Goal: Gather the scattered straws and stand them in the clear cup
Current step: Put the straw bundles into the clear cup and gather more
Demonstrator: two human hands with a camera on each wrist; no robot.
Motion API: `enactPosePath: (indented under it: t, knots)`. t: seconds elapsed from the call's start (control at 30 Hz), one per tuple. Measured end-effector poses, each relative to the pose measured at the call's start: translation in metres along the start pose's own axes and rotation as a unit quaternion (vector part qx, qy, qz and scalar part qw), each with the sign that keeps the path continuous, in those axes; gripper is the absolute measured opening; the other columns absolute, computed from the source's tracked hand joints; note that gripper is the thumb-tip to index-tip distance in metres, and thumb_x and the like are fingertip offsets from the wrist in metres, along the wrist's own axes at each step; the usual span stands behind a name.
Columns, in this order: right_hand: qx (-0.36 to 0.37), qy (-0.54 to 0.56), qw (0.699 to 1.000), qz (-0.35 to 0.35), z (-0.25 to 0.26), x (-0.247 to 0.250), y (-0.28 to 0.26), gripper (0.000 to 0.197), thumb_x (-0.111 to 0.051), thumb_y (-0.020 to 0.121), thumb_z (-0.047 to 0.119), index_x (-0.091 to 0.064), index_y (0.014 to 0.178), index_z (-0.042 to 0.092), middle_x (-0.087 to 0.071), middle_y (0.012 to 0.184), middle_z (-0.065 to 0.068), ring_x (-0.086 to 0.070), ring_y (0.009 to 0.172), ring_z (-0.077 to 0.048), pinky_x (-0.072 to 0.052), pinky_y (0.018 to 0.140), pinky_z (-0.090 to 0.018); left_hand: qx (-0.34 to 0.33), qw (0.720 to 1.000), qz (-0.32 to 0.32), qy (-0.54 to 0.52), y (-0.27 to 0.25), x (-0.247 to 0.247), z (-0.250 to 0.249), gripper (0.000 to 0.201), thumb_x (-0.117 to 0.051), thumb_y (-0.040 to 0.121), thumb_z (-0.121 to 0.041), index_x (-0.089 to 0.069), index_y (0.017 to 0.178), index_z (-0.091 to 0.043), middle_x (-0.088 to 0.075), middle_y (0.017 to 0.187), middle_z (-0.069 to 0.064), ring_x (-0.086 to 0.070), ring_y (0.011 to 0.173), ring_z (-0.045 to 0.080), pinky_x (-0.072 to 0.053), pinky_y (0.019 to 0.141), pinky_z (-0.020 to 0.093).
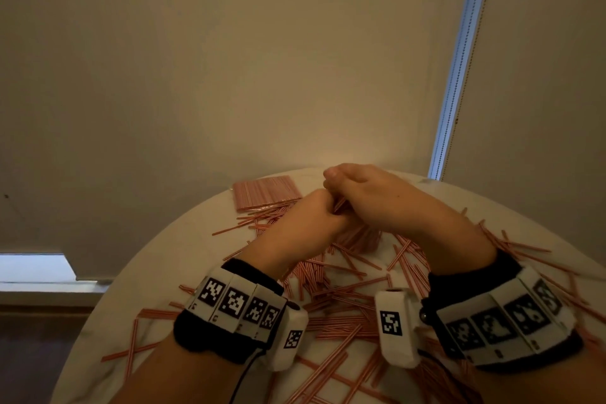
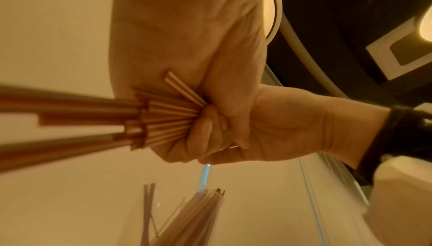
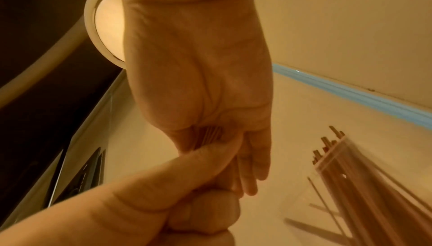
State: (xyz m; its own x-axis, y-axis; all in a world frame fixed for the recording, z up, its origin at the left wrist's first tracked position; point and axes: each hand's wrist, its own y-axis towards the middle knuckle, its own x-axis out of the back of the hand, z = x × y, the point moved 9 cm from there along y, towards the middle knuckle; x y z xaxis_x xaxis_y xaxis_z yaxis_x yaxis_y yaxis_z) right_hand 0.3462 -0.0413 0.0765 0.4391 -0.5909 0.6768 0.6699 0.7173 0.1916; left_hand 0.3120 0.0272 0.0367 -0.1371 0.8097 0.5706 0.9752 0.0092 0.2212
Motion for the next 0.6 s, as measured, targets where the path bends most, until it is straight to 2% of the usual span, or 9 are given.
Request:
enactPosePath:
  t: [0.07,0.13,0.2,0.27,0.37,0.43,0.47,0.53,0.6]
  knots:
    - [0.019,-0.046,0.999,-0.014,0.003,0.003,0.000,0.026,-0.047,0.102,0.043,-0.069,0.104,0.029,-0.069,0.090,0.012,-0.065,0.084,-0.004,-0.046,0.069,-0.024,0.012,1.000,-0.015,-0.010,-0.001,0.007,0.003,0.007,-0.066,0.095,-0.020,-0.067,0.090,-0.016,-0.053,0.056,-0.009,-0.042,0.048,0.011,-0.035,0.052,0.029]
    - [0.030,-0.060,0.997,-0.036,0.004,0.008,0.000,0.015,-0.059,0.096,0.043,-0.069,0.101,0.034,-0.069,0.088,0.014,-0.064,0.081,0.000,-0.046,0.067,-0.020,0.024,0.997,-0.027,-0.073,-0.002,0.011,0.005,0.005,-0.067,0.094,-0.016,-0.065,0.090,-0.019,-0.053,0.053,-0.012,-0.041,0.044,0.005,-0.033,0.050,0.026]
    - [0.037,-0.051,0.996,-0.056,0.006,0.015,-0.001,0.008,-0.068,0.091,0.040,-0.071,0.092,0.033,-0.069,0.086,0.012,-0.064,0.079,-0.002,-0.049,0.066,-0.021,0.041,0.988,-0.035,-0.147,-0.003,0.013,0.008,0.015,-0.069,0.090,-0.016,-0.060,0.096,-0.007,-0.052,0.054,-0.010,-0.041,0.045,0.007,-0.034,0.049,0.027]
    - [0.042,-0.048,0.996,-0.062,0.009,0.021,-0.003,0.007,-0.072,0.089,0.037,-0.072,0.084,0.031,-0.069,0.082,0.011,-0.064,0.077,-0.003,-0.049,0.063,-0.021,0.044,0.990,-0.034,-0.132,-0.004,0.015,0.009,0.033,-0.072,0.092,-0.026,-0.056,0.106,-0.001,-0.058,0.058,-0.005,-0.048,0.048,0.014,-0.041,0.050,0.030]
    - [0.051,-0.038,0.994,-0.091,0.013,0.029,-0.005,0.006,-0.074,0.088,0.033,-0.073,0.084,0.029,-0.070,0.077,0.010,-0.065,0.072,-0.002,-0.046,0.057,-0.016,0.046,0.997,0.027,-0.047,-0.005,0.008,0.007,0.042,-0.060,0.098,-0.053,-0.061,0.090,-0.012,-0.058,0.058,-0.006,-0.050,0.048,0.011,-0.043,0.051,0.027]
    - [0.053,0.011,0.991,-0.125,0.013,0.035,-0.006,0.008,-0.076,0.086,0.033,-0.071,0.089,0.028,-0.071,0.076,0.007,-0.067,0.068,-0.002,-0.049,0.055,-0.017,0.053,0.995,0.032,-0.075,-0.005,0.008,0.007,0.041,-0.059,0.097,-0.058,-0.061,0.089,-0.017,-0.051,0.055,-0.012,-0.042,0.047,0.006,-0.037,0.050,0.026]
    - [0.046,0.057,0.989,-0.130,0.011,0.036,-0.006,0.017,-0.078,0.084,0.033,-0.069,0.096,0.026,-0.072,0.077,0.005,-0.069,0.068,-0.004,-0.053,0.057,-0.019,0.044,0.995,0.022,-0.089,-0.004,0.011,0.006,0.038,-0.062,0.096,-0.056,-0.063,0.099,-0.018,-0.050,0.055,-0.014,-0.040,0.047,0.004,-0.035,0.048,0.025]
    - [0.010,0.151,0.985,-0.082,0.003,0.028,-0.005,0.032,-0.080,0.081,0.033,-0.066,0.108,0.021,-0.075,0.084,0.001,-0.073,0.075,-0.010,-0.059,0.067,-0.027,0.029,0.994,-0.001,-0.107,-0.002,0.015,0.004,0.044,-0.072,0.092,-0.049,-0.060,0.122,-0.019,-0.055,0.056,-0.016,-0.039,0.047,0.004,-0.034,0.046,0.024]
    - [-0.002,0.206,0.979,-0.006,0.001,0.013,-0.005,0.030,-0.078,0.084,0.029,-0.069,0.110,0.018,-0.077,0.092,0.000,-0.074,0.086,-0.013,-0.059,0.076,-0.032,0.017,0.991,-0.024,-0.131,0.000,0.017,0.000,0.053,-0.079,0.089,-0.036,-0.055,0.130,-0.015,-0.059,0.063,-0.014,-0.042,0.049,0.005,-0.035,0.045,0.024]
